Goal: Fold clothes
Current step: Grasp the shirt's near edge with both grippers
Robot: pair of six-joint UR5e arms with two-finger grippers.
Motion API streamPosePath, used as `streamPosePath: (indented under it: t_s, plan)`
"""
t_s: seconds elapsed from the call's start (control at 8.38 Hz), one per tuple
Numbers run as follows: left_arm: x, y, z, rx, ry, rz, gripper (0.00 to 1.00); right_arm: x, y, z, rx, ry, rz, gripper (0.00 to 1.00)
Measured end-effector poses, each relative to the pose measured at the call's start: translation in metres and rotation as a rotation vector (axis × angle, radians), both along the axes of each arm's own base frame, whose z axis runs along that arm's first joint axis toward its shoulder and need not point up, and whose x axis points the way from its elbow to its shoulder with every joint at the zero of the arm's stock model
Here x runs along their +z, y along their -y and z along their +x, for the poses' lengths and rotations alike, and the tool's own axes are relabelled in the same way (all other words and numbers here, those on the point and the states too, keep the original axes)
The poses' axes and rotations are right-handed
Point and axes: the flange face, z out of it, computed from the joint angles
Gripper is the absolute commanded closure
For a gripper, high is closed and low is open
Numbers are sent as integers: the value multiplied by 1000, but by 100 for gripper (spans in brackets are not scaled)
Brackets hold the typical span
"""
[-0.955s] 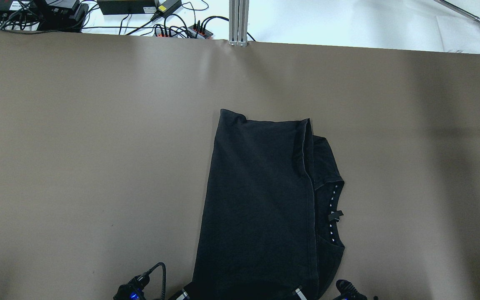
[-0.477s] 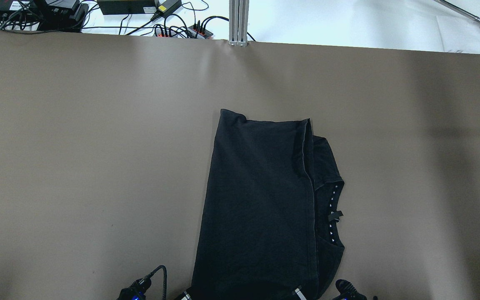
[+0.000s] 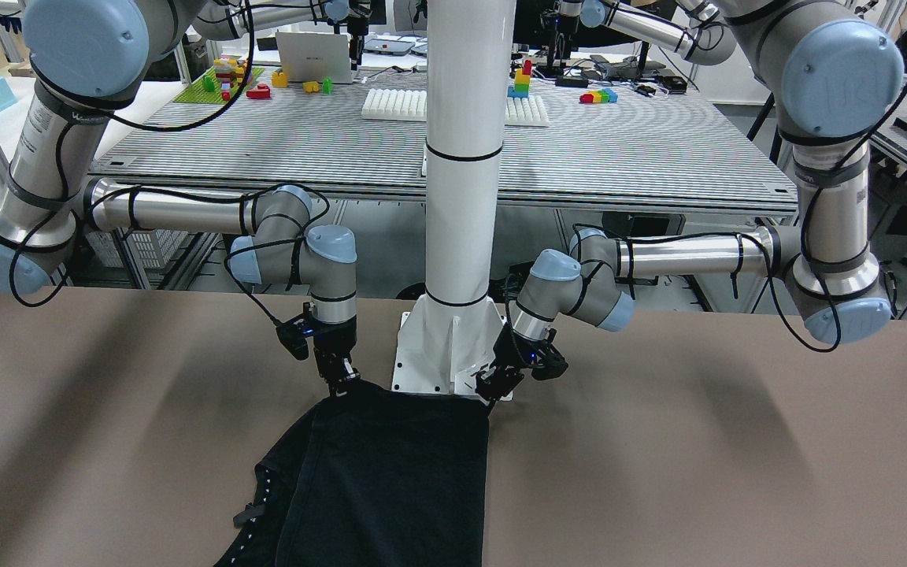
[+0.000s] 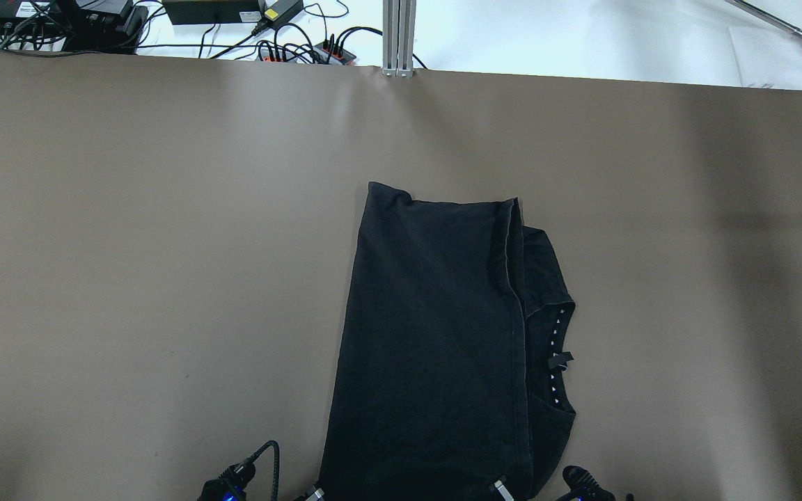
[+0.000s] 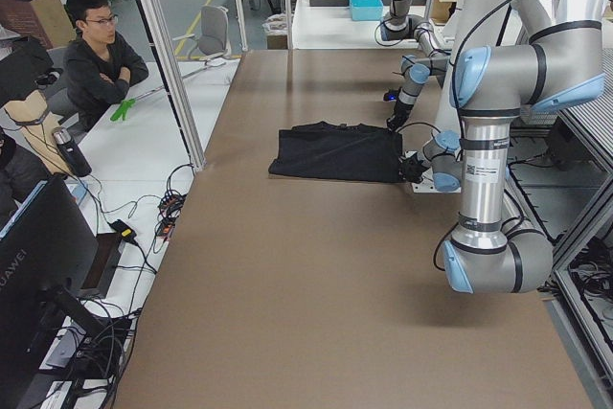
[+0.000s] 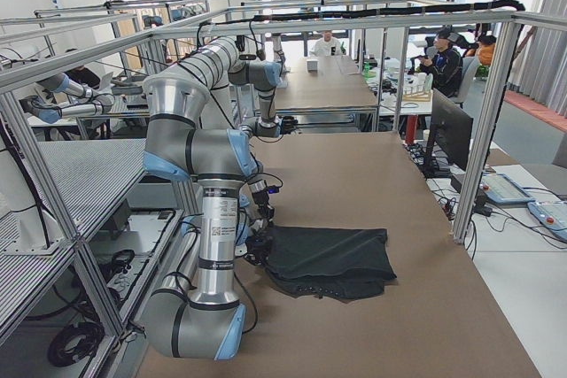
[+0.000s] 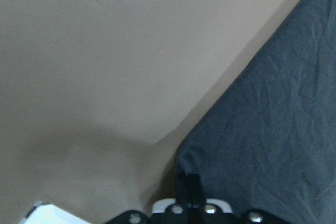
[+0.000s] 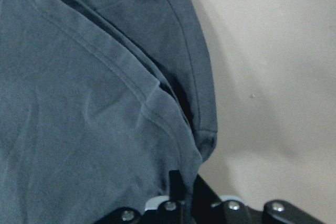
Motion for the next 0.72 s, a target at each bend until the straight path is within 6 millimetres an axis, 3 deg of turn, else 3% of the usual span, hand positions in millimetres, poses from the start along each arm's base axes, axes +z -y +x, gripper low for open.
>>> streamPosePath:
  t_s: [0.36,0.72]
  plan:
    - [-13,3,-22,0,-33,1,100,-14,1,13,1,35,-2,100]
    - [-49,10,-73,0,-123,-2,100,-49,4,52,2,123,-7,100]
